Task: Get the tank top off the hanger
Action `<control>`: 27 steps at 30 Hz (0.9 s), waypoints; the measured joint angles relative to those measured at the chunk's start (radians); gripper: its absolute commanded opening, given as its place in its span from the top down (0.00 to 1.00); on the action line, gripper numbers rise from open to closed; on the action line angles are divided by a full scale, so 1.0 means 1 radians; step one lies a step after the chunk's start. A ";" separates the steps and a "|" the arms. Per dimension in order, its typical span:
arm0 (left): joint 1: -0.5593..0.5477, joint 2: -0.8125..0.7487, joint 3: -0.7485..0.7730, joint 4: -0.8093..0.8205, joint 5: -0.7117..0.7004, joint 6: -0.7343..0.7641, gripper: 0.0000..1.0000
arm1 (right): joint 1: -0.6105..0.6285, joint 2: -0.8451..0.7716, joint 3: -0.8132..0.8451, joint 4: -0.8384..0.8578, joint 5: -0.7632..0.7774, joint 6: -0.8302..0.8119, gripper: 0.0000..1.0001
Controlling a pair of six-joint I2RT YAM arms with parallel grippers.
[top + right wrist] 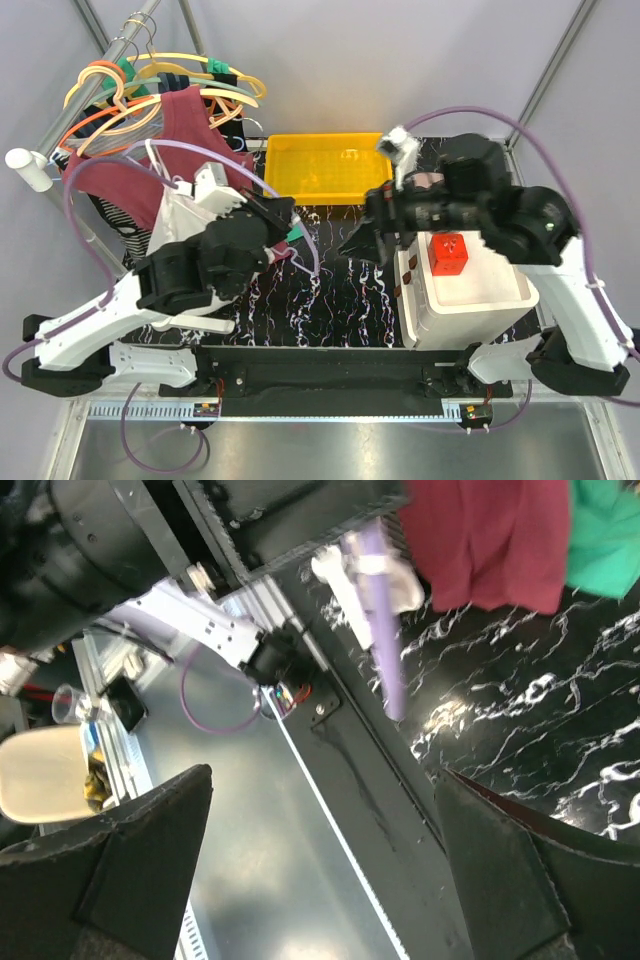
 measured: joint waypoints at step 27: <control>-0.089 0.008 0.070 -0.076 0.003 -0.169 1.00 | 0.408 -0.003 -0.316 0.372 0.605 0.078 0.22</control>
